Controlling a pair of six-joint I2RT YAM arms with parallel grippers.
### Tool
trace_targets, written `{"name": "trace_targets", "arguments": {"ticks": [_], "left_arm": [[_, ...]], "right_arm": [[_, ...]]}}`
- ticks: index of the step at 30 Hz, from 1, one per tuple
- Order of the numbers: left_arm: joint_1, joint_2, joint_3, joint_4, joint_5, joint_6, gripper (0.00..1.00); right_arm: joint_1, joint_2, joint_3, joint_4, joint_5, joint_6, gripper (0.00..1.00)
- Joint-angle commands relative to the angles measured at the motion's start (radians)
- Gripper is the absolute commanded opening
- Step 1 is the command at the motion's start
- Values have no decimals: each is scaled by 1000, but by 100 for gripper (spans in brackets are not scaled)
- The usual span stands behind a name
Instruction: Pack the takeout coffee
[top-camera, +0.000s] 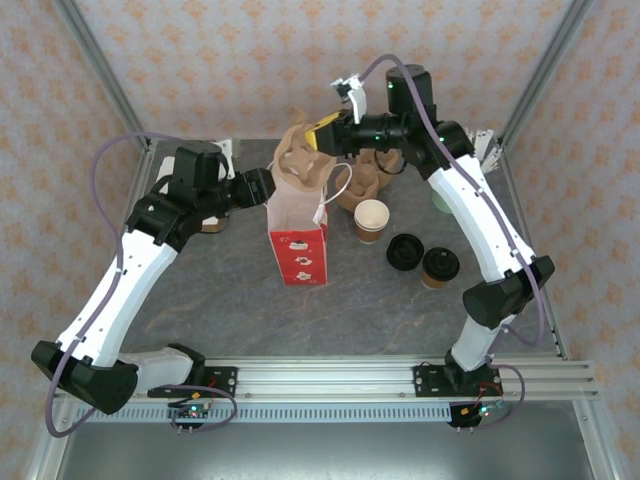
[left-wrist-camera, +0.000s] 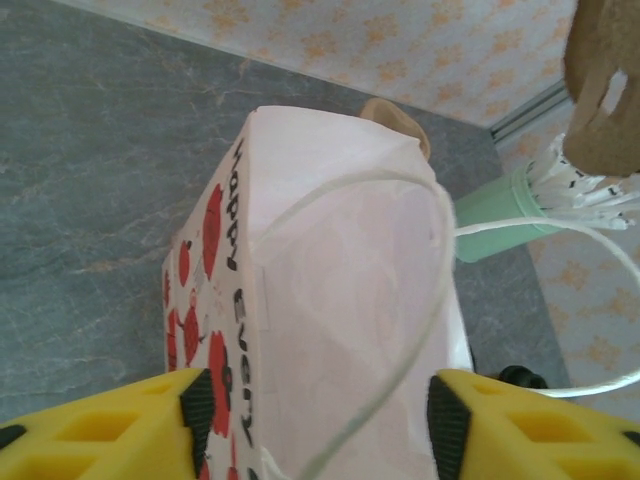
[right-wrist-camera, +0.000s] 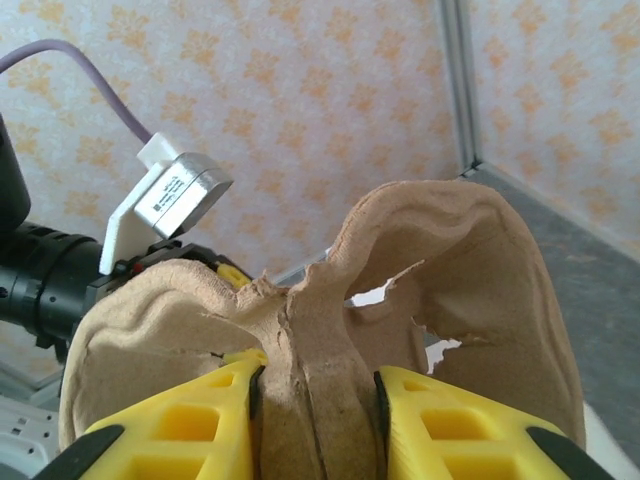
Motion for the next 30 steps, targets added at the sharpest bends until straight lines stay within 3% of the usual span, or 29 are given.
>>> {"name": "trace_targets", "arguments": {"ticks": [1, 11, 30], "left_arm": [[15, -27, -24, 54, -16, 7, 52], [21, -44, -56, 70, -35, -22, 35], [23, -53, -64, 82, -24, -60, 27]], "right_arm": [[10, -34, -67, 192, -51, 123, 29], [17, -63, -248, 327, -32, 230, 29], [40, 70, -146, 29, 77, 42, 28]]}}
